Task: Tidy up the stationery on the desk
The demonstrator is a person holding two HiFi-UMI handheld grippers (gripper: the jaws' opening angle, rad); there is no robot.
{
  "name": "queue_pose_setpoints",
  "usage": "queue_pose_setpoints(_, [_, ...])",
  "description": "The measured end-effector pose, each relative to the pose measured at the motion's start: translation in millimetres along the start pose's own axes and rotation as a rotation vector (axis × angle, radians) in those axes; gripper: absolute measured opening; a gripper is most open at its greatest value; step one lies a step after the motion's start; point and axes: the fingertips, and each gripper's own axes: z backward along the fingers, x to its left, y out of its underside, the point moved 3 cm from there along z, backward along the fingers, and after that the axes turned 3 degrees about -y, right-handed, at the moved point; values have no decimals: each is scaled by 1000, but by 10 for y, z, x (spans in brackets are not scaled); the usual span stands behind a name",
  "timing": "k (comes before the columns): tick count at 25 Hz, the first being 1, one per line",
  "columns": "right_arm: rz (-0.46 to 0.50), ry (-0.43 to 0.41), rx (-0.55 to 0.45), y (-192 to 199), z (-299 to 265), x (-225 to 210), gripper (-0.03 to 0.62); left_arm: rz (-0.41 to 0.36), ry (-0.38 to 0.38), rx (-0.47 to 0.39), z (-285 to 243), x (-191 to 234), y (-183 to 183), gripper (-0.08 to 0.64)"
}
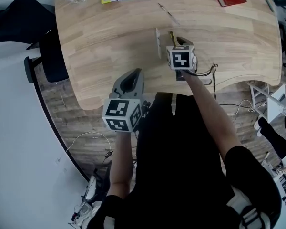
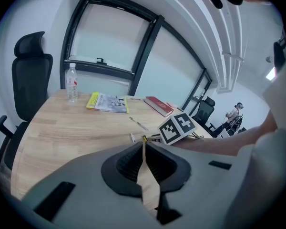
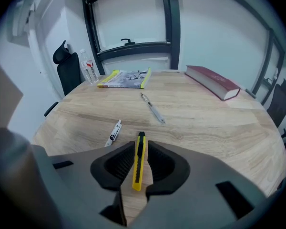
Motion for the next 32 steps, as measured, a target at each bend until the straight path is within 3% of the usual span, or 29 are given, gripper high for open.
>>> queue_pose_setpoints(10, [179, -8, -41, -310, 89, -160, 100, 5, 6, -13, -120, -122, -114, 44])
queue_pose_setpoints(22, [329, -82, -45, -773, -272, -323, 106, 70, -43, -19, -313, -238, -178, 44])
queue_pose_setpoints(32, [359, -148, 26, -748, -609, -352, 100, 97, -65, 2, -475, -330, -187, 44])
